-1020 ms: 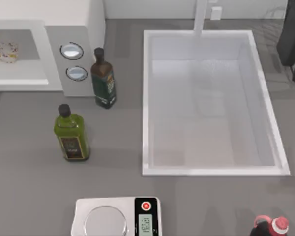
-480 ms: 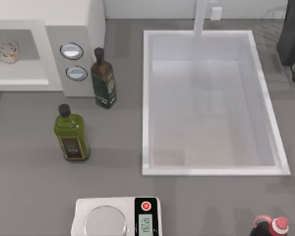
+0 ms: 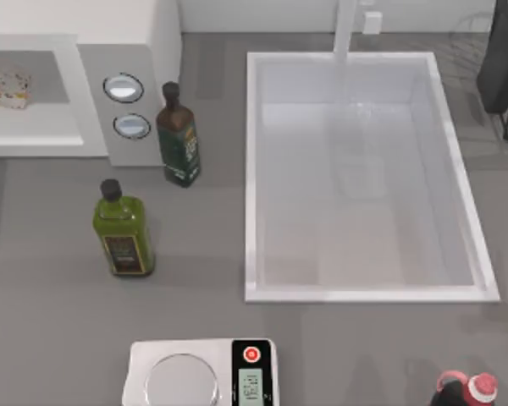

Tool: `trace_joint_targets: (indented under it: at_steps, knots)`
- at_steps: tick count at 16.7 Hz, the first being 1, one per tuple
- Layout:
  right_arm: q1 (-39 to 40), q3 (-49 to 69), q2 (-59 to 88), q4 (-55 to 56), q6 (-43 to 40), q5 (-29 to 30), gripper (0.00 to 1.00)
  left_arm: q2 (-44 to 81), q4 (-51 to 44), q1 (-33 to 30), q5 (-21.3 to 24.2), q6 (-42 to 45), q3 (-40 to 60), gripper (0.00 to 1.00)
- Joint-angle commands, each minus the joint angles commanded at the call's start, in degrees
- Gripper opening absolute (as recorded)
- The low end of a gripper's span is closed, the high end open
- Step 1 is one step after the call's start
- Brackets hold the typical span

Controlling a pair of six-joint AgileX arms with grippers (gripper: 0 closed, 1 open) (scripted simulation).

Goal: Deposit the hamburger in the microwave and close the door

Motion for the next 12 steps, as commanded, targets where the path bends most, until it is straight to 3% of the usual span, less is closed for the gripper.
trace_joint_targets:
  at_steps: [5,12]
  knots:
    - [0.00,0.00,0.00,0.00,0.00,0.00,1.00,-10.29,5.06,-4.96,-2.36,-5.69,-13.09,0.00]
    - [0.00,0.00,0.00,0.00,0.00,0.00,1.00,-12.58,6.62,-6.80,-3.46,-7.97,-15.71,0.00]
